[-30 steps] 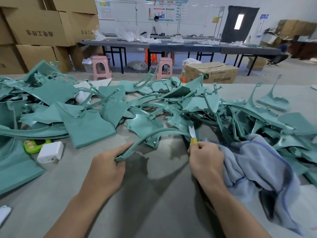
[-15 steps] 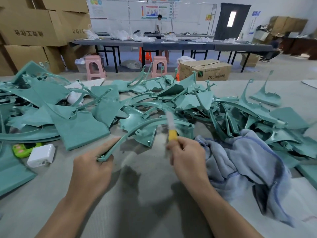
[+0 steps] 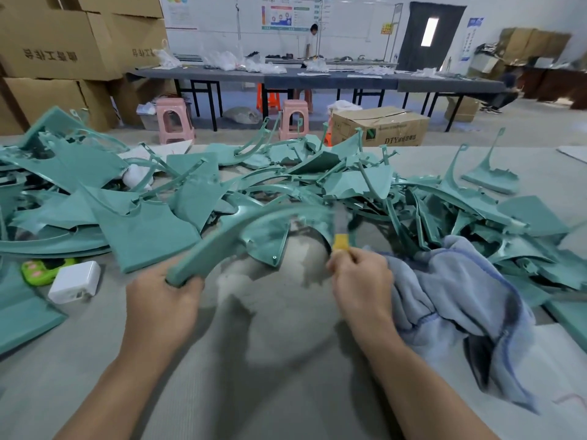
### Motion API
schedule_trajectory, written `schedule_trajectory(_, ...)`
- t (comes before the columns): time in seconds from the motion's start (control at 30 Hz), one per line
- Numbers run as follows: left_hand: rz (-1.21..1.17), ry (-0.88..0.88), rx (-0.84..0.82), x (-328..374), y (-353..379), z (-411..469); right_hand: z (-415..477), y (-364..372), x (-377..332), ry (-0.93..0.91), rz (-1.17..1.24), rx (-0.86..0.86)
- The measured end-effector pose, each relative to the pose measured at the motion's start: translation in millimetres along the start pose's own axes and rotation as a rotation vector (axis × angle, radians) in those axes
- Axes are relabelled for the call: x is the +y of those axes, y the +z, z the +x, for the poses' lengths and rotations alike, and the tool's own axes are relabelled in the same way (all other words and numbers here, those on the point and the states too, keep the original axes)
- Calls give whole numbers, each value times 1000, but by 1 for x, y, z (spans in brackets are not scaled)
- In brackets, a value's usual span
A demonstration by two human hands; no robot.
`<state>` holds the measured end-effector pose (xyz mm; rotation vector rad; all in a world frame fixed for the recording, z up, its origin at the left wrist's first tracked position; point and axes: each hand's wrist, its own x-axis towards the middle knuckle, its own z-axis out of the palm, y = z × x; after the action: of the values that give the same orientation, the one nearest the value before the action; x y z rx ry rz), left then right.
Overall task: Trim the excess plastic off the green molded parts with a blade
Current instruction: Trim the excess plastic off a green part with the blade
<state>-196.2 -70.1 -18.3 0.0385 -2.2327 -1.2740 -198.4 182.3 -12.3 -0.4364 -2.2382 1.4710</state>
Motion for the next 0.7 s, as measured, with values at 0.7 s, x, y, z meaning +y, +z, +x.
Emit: schedule_trajectory(0.7,-612,-735,-592,3,-20,18,-7,-4,-1,-467,-422,-367)
